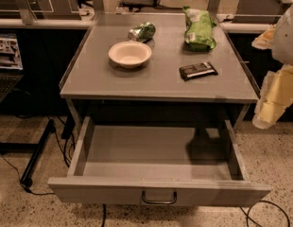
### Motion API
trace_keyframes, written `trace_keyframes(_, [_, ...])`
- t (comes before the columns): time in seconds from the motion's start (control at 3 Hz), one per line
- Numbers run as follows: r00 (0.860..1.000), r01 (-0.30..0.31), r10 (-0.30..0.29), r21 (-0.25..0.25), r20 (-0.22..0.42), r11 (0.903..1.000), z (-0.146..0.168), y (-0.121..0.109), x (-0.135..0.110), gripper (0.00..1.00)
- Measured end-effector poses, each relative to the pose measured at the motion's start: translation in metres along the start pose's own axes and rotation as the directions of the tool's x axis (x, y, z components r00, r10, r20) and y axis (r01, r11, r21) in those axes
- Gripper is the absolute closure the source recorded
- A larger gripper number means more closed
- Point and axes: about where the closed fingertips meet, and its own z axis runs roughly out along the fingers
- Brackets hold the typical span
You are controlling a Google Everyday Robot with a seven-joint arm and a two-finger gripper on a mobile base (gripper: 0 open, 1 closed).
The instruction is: Place rxbar chocolate into top drawer
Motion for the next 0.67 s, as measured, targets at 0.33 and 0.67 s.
trace_keyframes(0.33, [1.0, 0.0, 0.0, 0.003, 0.002, 1.0, 0.0, -0.001, 0.0, 0.0])
trace_keyframes(0.67, [0.997, -0.014, 0.013, 0.012, 0.077, 0.9998, 0.008, -0.029, 0.005, 0.0])
